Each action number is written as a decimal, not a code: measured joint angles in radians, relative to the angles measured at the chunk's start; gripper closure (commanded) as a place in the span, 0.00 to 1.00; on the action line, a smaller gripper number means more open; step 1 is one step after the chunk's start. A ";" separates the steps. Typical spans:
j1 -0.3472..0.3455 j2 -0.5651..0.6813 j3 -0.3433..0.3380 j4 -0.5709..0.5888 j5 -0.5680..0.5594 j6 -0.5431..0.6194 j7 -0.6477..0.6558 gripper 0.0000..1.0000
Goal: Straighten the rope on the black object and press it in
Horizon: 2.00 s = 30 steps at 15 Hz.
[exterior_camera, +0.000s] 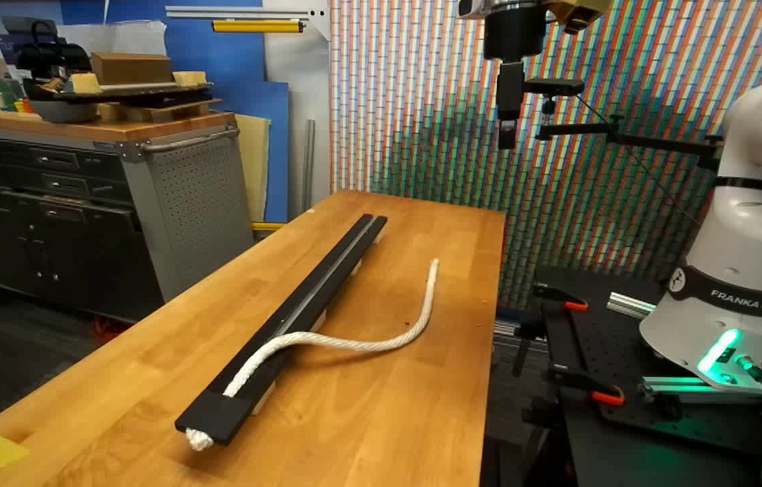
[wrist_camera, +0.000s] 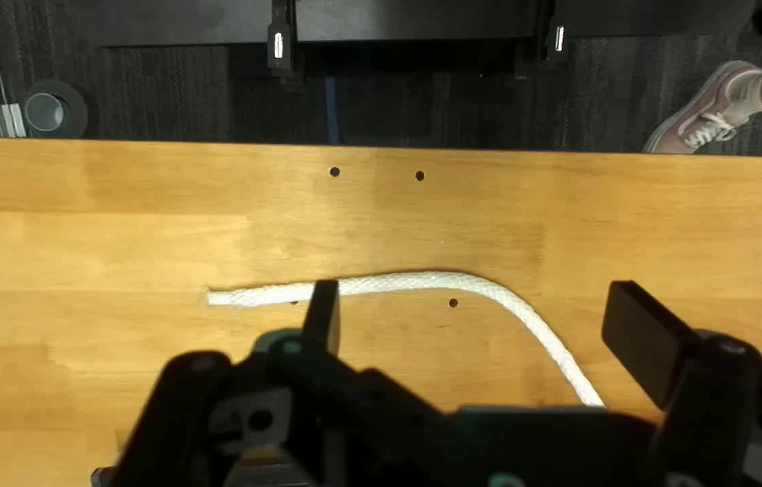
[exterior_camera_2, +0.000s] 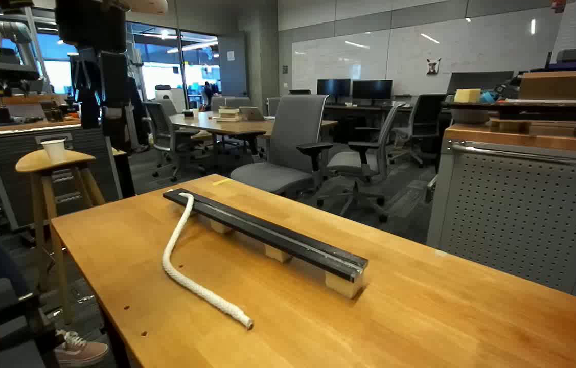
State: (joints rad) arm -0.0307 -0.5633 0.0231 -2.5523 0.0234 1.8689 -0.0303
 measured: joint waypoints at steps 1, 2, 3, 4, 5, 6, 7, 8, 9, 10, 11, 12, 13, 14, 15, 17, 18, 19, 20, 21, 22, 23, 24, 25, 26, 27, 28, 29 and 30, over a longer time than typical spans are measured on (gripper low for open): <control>0.000 0.000 0.000 0.001 0.000 0.000 0.000 0.00; 0.000 0.000 0.000 0.002 0.000 0.000 0.000 0.00; 0.000 0.000 0.000 0.002 0.000 0.000 0.000 0.00; 0.000 0.000 0.000 0.002 0.000 0.000 0.000 0.00; 0.000 0.000 0.000 0.002 0.000 0.000 0.000 0.00; 0.000 0.000 0.000 0.002 0.000 0.000 0.000 0.00; 0.000 0.000 0.000 0.002 0.000 0.000 0.000 0.00; 0.000 0.000 0.000 0.002 0.000 0.000 0.000 0.00; 0.000 0.000 0.000 0.002 0.000 0.000 0.000 0.00; 0.000 0.000 0.000 0.002 0.000 0.000 0.000 0.00; 0.000 0.000 0.000 0.002 0.000 0.000 0.000 0.00; 0.000 0.000 0.000 0.002 0.000 0.000 0.000 0.00; 0.000 0.000 0.000 0.002 0.000 0.000 0.000 0.00; 0.000 0.000 0.000 0.002 0.000 0.000 0.000 0.00; 0.000 0.000 0.000 0.002 0.000 0.000 0.000 0.00; 0.000 0.001 0.000 0.000 0.000 -0.001 0.002 0.00; 0.000 0.003 0.001 -0.002 0.000 -0.002 0.014 0.00; 0.000 0.006 0.004 -0.003 -0.004 -0.005 0.029 0.00; 0.000 0.012 0.010 -0.003 -0.014 -0.009 0.048 0.00; 0.000 0.019 0.019 -0.003 -0.030 -0.015 0.072 0.00; 0.000 0.028 0.031 -0.003 -0.046 -0.020 0.098 0.00; 0.000 0.038 0.044 -0.002 -0.060 -0.027 0.128 0.00; 0.000 0.049 0.057 -0.001 -0.072 -0.038 0.159 0.00; 0.000 0.061 0.070 0.001 -0.083 -0.050 0.193 0.00; 0.000 0.075 0.082 0.004 -0.091 -0.064 0.229 0.00; 0.000 0.090 0.093 0.008 -0.096 -0.079 0.263 0.00; 0.000 0.106 0.104 0.011 -0.099 -0.096 0.294 0.00; 0.000 0.124 0.114 0.016 -0.099 -0.114 0.321 0.00; 0.000 0.143 0.122 0.022 -0.099 -0.131 0.341 0.00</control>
State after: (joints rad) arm -0.0305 -0.4204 0.1454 -2.5306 -0.0757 1.7381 0.3109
